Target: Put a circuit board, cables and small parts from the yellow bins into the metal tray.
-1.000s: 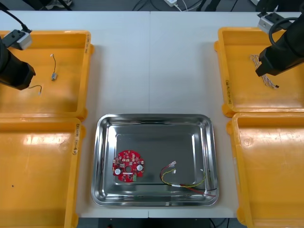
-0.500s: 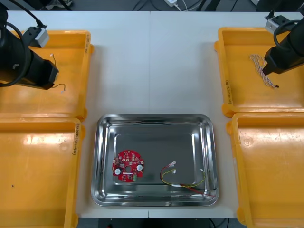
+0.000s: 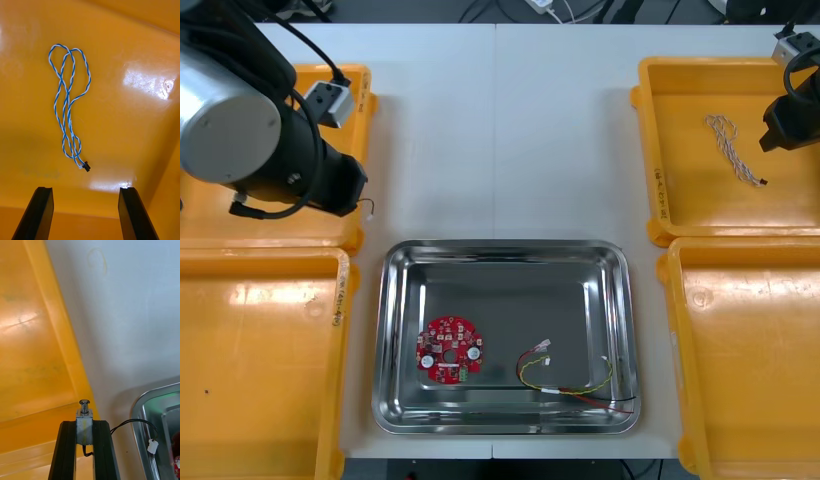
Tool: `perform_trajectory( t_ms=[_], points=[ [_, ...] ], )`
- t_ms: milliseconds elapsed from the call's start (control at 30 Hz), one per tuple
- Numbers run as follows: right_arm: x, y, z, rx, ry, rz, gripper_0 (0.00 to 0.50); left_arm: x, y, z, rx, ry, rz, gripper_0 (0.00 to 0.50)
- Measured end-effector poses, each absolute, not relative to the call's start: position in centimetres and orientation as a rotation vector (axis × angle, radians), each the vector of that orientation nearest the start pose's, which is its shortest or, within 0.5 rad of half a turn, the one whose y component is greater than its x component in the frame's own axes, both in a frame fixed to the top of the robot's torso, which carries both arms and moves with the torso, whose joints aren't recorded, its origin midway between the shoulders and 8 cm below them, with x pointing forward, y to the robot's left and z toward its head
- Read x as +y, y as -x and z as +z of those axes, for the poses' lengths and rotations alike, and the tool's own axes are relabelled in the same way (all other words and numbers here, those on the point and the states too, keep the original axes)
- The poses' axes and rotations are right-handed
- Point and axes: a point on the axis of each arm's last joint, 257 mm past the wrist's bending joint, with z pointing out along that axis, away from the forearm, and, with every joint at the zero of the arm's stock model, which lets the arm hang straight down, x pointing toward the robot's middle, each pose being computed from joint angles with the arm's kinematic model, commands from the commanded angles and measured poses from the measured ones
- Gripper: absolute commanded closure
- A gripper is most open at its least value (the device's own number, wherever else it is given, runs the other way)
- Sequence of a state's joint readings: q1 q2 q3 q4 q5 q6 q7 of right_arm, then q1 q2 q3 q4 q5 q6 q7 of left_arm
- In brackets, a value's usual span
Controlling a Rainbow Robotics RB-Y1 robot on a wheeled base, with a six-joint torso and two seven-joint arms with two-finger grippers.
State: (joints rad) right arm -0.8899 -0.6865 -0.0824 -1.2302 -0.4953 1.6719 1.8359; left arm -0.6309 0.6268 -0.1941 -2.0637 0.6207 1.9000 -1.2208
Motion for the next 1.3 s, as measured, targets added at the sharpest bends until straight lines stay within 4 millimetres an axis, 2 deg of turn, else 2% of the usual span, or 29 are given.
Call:
perform_trajectory(
  t_ms=[367, 733, 1000, 1167, 1300],
  points=[
    [-39.5, -58.9, -11.3, 2.591, 0.342, -0.188, 0.000, 16.4, -45.1, -16.8, 2.532, -0.188, -0.018, 0.500],
    [-40.0, -60.2, -12.7, 2.599, 0.318, -0.130, 0.000, 12.1, -43.4, -20.5, 2.530, -0.319, -0.029, 0.498],
    [-38.3, -60.9, -13.6, 2.592, 0.349, -0.054, 0.000, 10.8, -41.9, -22.8, 2.546, -0.381, -0.024, 0.498],
    [-38.1, -60.9, -14.2, 2.570, 0.533, -0.092, 0.000, 10.5, -41.2, -23.8, 2.560, -0.395, -0.032, 0.498],
    [-38.2, -60.7, -14.7, 2.575, 0.566, -0.094, 0.000, 10.5, -40.8, -24.3, 2.574, -0.377, -0.038, 0.498]
  ],
)
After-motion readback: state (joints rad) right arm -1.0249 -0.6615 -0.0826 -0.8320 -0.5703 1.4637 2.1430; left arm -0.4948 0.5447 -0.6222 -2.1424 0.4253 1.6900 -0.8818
